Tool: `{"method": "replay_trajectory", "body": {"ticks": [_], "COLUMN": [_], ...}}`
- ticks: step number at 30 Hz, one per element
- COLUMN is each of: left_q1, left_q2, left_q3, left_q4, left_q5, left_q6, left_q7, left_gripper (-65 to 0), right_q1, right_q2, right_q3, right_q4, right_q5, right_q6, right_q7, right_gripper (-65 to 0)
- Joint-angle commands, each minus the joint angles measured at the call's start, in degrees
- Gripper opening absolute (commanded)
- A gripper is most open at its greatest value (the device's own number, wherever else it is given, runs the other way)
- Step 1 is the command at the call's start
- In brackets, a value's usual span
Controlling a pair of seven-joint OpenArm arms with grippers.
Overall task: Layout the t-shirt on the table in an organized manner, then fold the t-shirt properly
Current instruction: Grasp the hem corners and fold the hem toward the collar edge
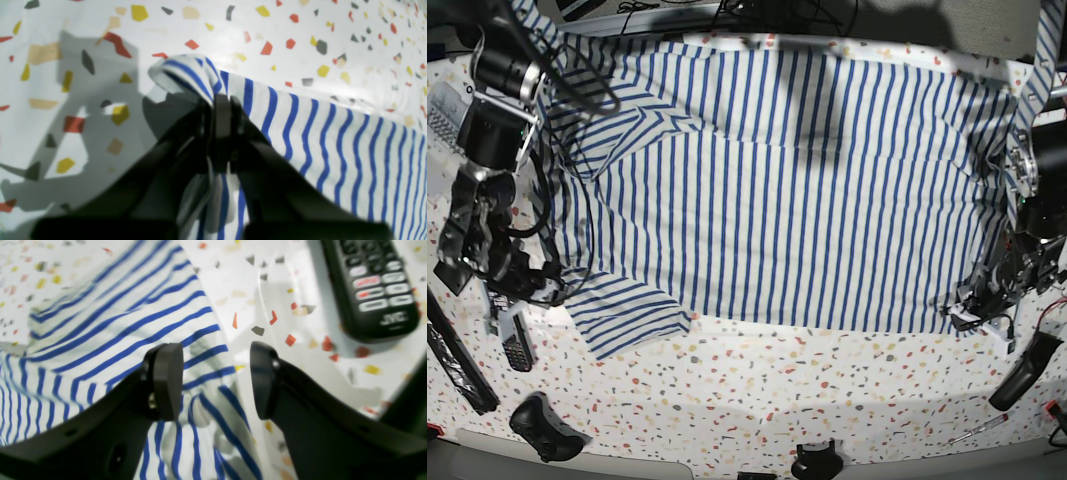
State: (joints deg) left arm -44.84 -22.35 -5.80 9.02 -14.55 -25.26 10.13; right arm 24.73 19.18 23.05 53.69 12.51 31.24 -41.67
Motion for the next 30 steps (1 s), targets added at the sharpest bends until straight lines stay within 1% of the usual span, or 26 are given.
{"method": "replay_trajectory", "body": {"ticks": [1, 3, 4, 6, 9, 10, 11, 12, 14, 15, 18, 27, 30], "left_q1": [-2.1, -2.1, -2.1, -2.1, -2.1, -2.1, -2.1, -2.1, -2.2, -2.2, -2.2, -3.5, -4.9], "left_q2": [-0.7, -0.7, -0.7, -0.7, -0.7, -0.7, -0.7, -0.7, -0.7, -0.7, -0.7, -0.7, -0.7], "left_q3": [-0.2, -0.2, -0.2, -0.2, -0.2, -0.2, -0.2, -0.2, -0.2, -0.2, -0.2, -0.2, -0.2], "left_q4": [0.9, 0.9, 0.9, 0.9, 0.9, 0.9, 0.9, 1.0, 1.0, 1.1, 2.0, 2.4, 2.4], "left_q5": [-0.5, -0.5, -0.5, -0.5, -0.5, -0.5, -0.5, -0.5, -0.5, -0.5, -0.5, -0.5, -0.5], "left_q6": [-0.3, -0.3, -0.3, -0.2, -0.3, -0.3, -0.3, -0.3, -0.3, -0.2, -0.2, -0.3, -0.5], "left_q7": [-1.7, -1.7, -1.7, -1.7, -1.7, -1.7, -1.8, -2.2, -3.2, -3.4, -3.4, -3.4, -1.2], "left_gripper": [-65.0, -65.0, -65.0, -65.0, -65.0, -65.0, -65.0, -65.0, -65.0, -65.0, -65.0, -65.0, -65.0], "right_q1": [3.0, 5.2, 6.1, 6.9, 6.2, 5.9, 5.8, 5.8, 6.3, 6.6, 8.1, 15.9, 18.0], "right_q2": [0.7, 0.7, 0.7, 0.6, 0.0, 0.0, 0.0, 0.2, 0.5, 0.7, 1.2, 1.7, 1.7], "right_q3": [0.2, 0.2, 0.2, 0.2, 0.2, 0.2, 0.2, 0.2, 0.2, 0.2, 0.2, 0.2, 0.2], "right_q4": [-1.8, -7.3, -9.7, -13.0, -13.7, -13.7, -13.7, -13.7, -13.7, -13.7, -13.7, -13.7, -13.7], "right_q5": [-0.2, -3.5, -4.3, -4.8, -4.6, -4.4, -4.4, -4.4, -4.4, -4.5, -4.5, -4.9, -4.8], "right_q6": [0.8, 0.8, 0.7, 0.9, 1.6, 2.0, 2.0, 2.0, 2.0, 2.0, 2.0, 1.9, 2.0], "right_q7": [2.1, 4.5, 4.9, 4.2, 1.5, 1.2, 1.2, 1.3, 1.6, 2.3, 3.4, 2.9, 1.5], "right_gripper": [-34.0, -34.0, -34.0, -34.0, -34.3, -36.4, -41.0, -47.7, -64.0, -65.0, -65.0, -65.0, -65.0]}}
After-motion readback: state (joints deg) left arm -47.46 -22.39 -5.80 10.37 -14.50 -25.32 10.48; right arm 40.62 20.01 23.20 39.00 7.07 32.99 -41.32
